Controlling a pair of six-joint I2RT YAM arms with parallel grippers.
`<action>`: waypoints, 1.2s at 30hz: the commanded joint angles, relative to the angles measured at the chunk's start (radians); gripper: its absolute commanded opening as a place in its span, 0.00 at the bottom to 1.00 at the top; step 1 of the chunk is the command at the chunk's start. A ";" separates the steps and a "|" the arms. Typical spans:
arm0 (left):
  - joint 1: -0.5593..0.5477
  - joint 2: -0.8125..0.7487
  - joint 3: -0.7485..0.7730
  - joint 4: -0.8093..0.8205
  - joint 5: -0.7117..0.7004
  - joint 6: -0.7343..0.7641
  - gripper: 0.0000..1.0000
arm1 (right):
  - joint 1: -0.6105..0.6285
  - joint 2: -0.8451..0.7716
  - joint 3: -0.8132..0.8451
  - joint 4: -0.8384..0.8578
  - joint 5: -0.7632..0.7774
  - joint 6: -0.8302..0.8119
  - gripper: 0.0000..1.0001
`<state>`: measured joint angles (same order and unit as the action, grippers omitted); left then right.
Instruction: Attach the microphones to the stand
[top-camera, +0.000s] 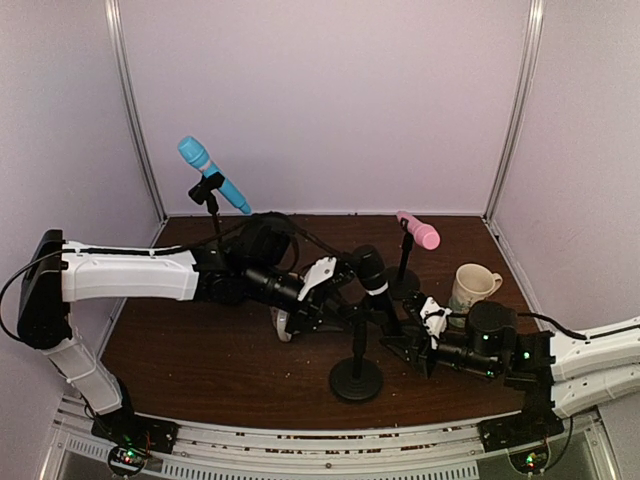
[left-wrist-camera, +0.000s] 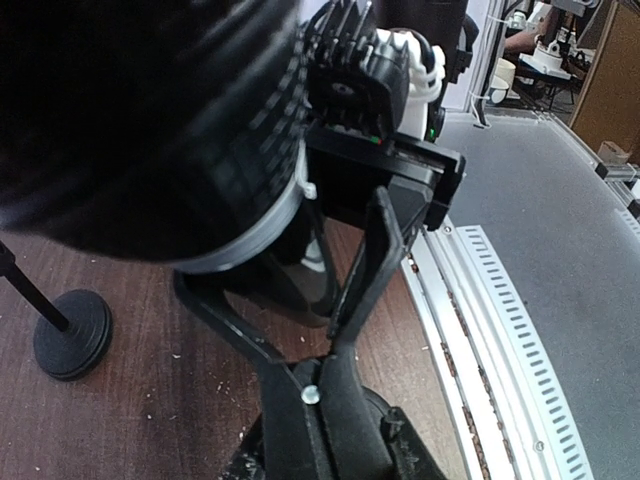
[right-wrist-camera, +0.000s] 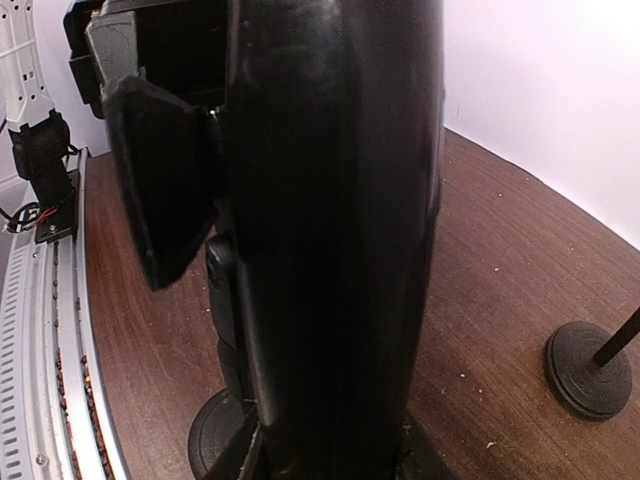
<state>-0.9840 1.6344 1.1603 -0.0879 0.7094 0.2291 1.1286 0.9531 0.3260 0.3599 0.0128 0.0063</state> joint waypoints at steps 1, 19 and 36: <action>-0.002 -0.032 0.013 0.122 0.054 -0.031 0.00 | 0.023 0.039 0.044 0.016 -0.010 -0.041 0.00; -0.002 -0.008 -0.031 0.365 -0.015 -0.266 0.21 | 0.040 0.123 0.081 -0.031 0.018 -0.077 0.00; -0.002 -0.022 -0.091 0.448 -0.186 -0.345 0.74 | 0.040 0.081 0.041 -0.031 0.096 -0.084 0.00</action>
<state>-0.9829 1.6417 1.0695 0.2344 0.5926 -0.0853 1.1446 1.0546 0.3859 0.3550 0.1345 -0.0246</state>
